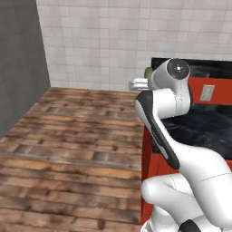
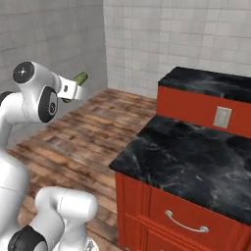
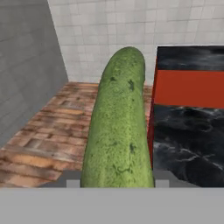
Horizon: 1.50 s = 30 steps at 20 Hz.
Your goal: Take the cheese, steak, and cucumber from the fridge and place them on the plate on the dining counter to create an appetizer plate.
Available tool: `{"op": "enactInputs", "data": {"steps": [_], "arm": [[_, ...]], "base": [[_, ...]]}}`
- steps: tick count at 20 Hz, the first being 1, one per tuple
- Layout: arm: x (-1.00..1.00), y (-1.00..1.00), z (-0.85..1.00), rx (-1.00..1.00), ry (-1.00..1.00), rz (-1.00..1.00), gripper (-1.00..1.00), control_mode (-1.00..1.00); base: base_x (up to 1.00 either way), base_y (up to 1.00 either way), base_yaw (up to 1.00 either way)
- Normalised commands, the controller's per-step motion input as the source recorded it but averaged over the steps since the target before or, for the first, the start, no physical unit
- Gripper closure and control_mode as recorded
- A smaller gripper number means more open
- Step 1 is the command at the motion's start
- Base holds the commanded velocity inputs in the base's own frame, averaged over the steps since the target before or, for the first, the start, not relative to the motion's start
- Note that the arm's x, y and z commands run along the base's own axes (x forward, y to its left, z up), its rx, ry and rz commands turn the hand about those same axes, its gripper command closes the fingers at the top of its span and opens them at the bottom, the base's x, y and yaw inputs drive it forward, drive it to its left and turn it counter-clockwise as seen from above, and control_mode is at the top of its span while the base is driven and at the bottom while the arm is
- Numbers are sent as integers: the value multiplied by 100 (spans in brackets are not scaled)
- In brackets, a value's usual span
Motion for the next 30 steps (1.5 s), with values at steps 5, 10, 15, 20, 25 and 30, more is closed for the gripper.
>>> {"op": "enactInputs", "data": {"steps": [5,10,15,20,25,30], "arm": [[0,0,0,0,0,0,100,100],[0,0,0,0,0,0,100,100],[0,0,0,0,0,0,100,100],[0,0,0,0,0,0,100,100],[0,0,0,0,0,0,100,100],[0,0,0,0,0,0,100,100]], "base": [[68,89,-59],[62,94,-57],[61,96,-56],[64,96,-55],[65,100,-53],[63,100,-50]]}}
